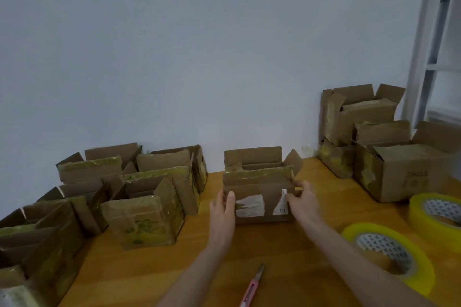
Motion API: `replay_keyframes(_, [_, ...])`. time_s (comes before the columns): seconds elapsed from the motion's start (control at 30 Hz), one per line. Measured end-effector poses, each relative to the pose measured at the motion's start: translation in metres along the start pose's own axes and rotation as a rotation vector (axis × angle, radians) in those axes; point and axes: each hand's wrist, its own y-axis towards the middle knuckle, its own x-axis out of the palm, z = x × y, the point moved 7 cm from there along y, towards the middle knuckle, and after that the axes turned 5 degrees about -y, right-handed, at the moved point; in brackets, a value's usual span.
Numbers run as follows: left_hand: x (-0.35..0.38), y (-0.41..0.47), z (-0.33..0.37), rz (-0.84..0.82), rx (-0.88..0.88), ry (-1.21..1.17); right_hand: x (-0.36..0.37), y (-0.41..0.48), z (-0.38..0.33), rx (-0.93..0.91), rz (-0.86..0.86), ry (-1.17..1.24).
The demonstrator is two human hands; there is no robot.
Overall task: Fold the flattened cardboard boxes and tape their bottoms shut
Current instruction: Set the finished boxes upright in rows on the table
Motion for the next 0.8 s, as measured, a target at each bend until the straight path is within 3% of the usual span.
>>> replay_keyframes(0.33, [-0.004,0.067,-0.013,0.040,-0.109,-0.108,0.064,0.053,-0.016,-0.019,-0.103,0.025])
replay_keyframes(0.6, [-0.002,0.124,-0.027,0.096,-0.157,-0.005,0.106,0.100,-0.020,-0.003,-0.214,0.023])
replay_keyframes(0.8, [-0.001,0.116,-0.021,0.159,-0.135,0.065,0.101,0.102,-0.015,0.018,-0.276,-0.002])
